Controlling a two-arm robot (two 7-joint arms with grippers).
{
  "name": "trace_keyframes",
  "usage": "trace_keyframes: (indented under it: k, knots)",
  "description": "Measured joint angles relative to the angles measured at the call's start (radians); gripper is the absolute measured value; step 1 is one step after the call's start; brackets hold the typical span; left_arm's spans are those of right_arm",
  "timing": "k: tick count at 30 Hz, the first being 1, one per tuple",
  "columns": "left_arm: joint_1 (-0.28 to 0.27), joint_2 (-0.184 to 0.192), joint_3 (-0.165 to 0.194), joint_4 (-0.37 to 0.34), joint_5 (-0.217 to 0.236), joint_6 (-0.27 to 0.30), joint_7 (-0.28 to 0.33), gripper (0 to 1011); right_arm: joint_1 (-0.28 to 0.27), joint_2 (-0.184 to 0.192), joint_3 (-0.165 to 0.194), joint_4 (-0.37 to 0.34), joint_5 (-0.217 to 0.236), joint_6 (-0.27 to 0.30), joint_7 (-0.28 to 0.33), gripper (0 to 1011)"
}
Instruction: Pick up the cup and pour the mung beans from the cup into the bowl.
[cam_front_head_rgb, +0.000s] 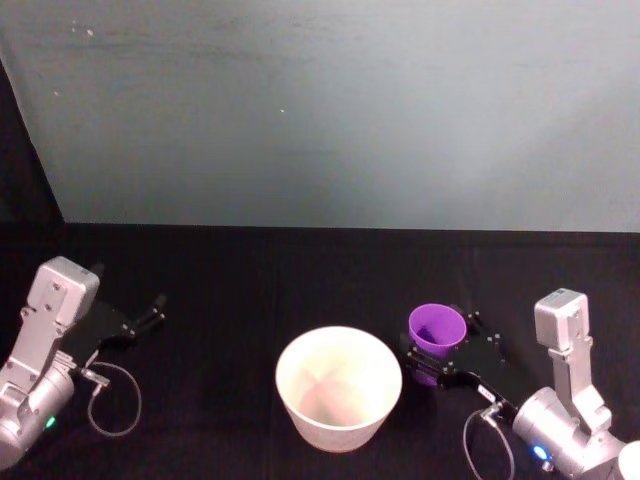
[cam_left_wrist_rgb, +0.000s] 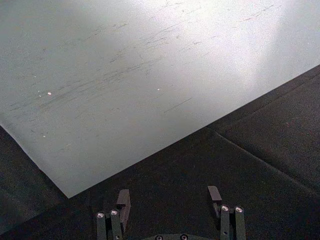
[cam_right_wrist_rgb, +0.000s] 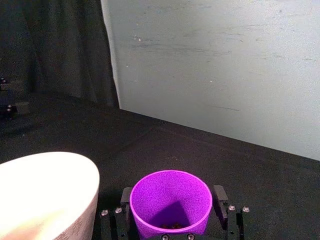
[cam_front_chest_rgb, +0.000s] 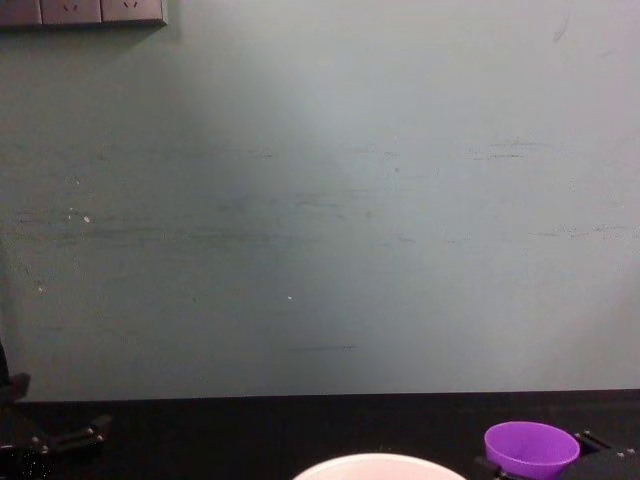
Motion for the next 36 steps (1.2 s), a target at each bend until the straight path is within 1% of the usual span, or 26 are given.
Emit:
trace_keyframes:
  k: [2, 22, 25, 27, 28, 29, 30, 31, 36]
  knots:
    - [0.000, 0.000, 0.000, 0.000, 0.000, 0.000, 0.000, 1003, -0.002, -0.001, 0.006, -0.003, 0.000, 0.003, 0.000, 1002]
    - [0.000, 0.000, 0.000, 0.000, 0.000, 0.000, 0.000, 1003, -0.003, 0.000, 0.003, -0.003, -0.001, 0.002, 0.000, 1002]
    - [0.000, 0.000, 0.000, 0.000, 0.000, 0.000, 0.000, 1003, -0.003, 0.000, 0.003, -0.003, -0.001, 0.001, 0.000, 979]
    - [0.000, 0.000, 0.000, 0.000, 0.000, 0.000, 0.000, 1003, -0.003, 0.000, 0.002, -0.003, -0.001, 0.001, 0.000, 915]
    - [0.000, 0.000, 0.000, 0.000, 0.000, 0.000, 0.000, 1004, -0.003, 0.000, 0.002, -0.003, -0.001, 0.001, 0.000, 915]
    - [0.000, 0.000, 0.000, 0.000, 0.000, 0.000, 0.000, 1003, -0.003, 0.000, 0.002, -0.003, -0.001, 0.001, -0.001, 868]
    - [0.000, 0.000, 0.000, 0.000, 0.000, 0.000, 0.000, 1003, -0.003, 0.000, 0.002, -0.003, -0.001, 0.001, -0.001, 868]
    - [0.000, 0.000, 0.000, 0.000, 0.000, 0.000, 0.000, 1004, -0.003, 0.000, 0.002, -0.003, -0.001, 0.001, -0.001, 820]
    - [0.000, 0.000, 0.000, 0.000, 0.000, 0.000, 0.000, 1003, -0.003, 0.000, 0.002, -0.004, -0.001, 0.000, -0.002, 763]
